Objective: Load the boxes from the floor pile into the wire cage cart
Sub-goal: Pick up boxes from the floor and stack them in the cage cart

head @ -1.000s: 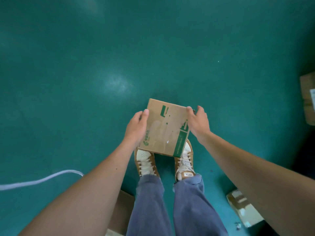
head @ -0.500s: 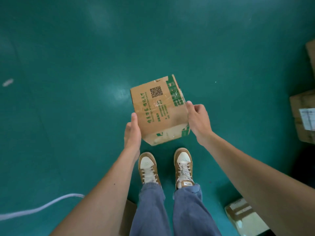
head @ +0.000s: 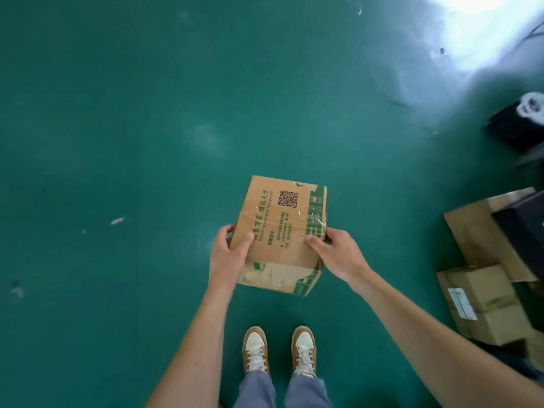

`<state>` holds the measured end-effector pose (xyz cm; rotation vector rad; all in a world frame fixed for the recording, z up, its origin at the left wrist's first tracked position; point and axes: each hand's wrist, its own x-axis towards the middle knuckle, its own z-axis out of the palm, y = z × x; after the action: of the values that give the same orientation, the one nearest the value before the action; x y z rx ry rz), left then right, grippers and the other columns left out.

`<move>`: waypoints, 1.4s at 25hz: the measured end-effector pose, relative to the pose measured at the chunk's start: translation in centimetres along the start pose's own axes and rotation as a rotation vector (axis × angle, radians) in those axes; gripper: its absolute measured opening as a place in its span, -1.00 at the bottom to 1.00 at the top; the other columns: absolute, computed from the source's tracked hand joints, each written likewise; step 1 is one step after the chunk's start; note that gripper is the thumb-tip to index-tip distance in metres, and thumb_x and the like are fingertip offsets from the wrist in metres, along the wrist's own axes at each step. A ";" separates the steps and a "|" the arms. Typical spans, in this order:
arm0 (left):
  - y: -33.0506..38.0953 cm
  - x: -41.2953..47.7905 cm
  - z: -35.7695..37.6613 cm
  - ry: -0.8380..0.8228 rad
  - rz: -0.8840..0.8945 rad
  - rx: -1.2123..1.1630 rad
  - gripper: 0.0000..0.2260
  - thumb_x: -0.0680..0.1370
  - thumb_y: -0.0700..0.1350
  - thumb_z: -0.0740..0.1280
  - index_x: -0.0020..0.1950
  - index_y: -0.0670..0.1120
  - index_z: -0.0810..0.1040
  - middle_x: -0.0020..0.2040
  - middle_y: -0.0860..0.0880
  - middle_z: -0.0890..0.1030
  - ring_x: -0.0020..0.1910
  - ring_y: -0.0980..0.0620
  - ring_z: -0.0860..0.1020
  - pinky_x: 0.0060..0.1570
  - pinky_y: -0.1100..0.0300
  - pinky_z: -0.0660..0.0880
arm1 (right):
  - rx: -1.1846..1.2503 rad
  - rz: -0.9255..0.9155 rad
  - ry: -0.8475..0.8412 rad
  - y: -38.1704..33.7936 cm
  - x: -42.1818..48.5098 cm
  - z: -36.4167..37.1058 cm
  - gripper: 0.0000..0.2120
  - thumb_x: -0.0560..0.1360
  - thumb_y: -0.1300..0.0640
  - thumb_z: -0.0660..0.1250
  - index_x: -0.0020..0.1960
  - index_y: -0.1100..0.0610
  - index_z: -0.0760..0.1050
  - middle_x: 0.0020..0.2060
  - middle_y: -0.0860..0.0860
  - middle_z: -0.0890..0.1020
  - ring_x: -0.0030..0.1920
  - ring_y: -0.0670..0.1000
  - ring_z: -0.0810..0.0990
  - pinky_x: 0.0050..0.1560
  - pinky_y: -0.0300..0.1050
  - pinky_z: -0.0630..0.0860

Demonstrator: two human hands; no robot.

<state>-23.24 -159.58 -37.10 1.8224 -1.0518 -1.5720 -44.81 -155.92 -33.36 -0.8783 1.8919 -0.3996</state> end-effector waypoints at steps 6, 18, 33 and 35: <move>8.7 -12.7 -7.5 0.089 0.179 -0.175 -0.70 0.63 0.08 0.34 0.35 0.09 0.55 0.19 0.19 0.64 0.19 0.22 0.57 0.10 0.27 0.48 | -0.058 -0.182 -0.003 -9.6 -11.6 -3.8 -0.80 0.64 -0.03 0.27 -0.01 0.07 0.58 -0.14 -0.09 0.67 -0.30 -0.07 0.58 -0.41 -0.27 0.44; 7.9 -33.7 -18.5 0.264 0.326 -0.037 -0.12 0.45 0.18 0.50 0.61 0.30 0.02 0.30 0.42 0.51 0.32 0.35 0.46 0.42 0.21 0.36 | -0.398 -0.484 -0.455 -19.0 -25.0 -2.3 -0.56 0.57 -0.26 0.25 -0.15 0.13 0.44 -0.30 0.03 0.45 -0.27 0.03 0.45 -0.14 -0.10 0.41; -9.1 -64.2 -29.5 1.357 0.280 -0.823 -0.58 0.46 0.28 0.45 0.23 0.11 0.61 0.11 0.12 0.68 0.13 0.09 0.62 0.04 0.11 0.53 | -0.556 -1.154 -1.193 -20.3 -56.3 20.3 -0.02 0.42 -0.22 0.51 0.63 -0.18 -0.04 0.49 -0.27 0.30 0.43 -0.22 0.36 0.31 -0.34 0.37; -12.2 -68.7 -30.2 1.409 0.248 -0.888 -0.51 0.42 0.37 0.43 0.21 0.10 0.64 0.09 0.13 0.70 0.12 0.11 0.63 0.06 0.11 0.54 | -0.619 -1.246 -1.223 -18.5 -61.4 24.3 0.03 0.37 -0.28 0.52 0.61 -0.28 -0.06 0.51 -0.26 0.30 0.44 -0.18 0.39 0.43 -0.11 0.40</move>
<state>6.90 -99.86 -0.91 1.4603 0.1208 -0.2003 0.13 -121.91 5.65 -2.0443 0.1442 0.0900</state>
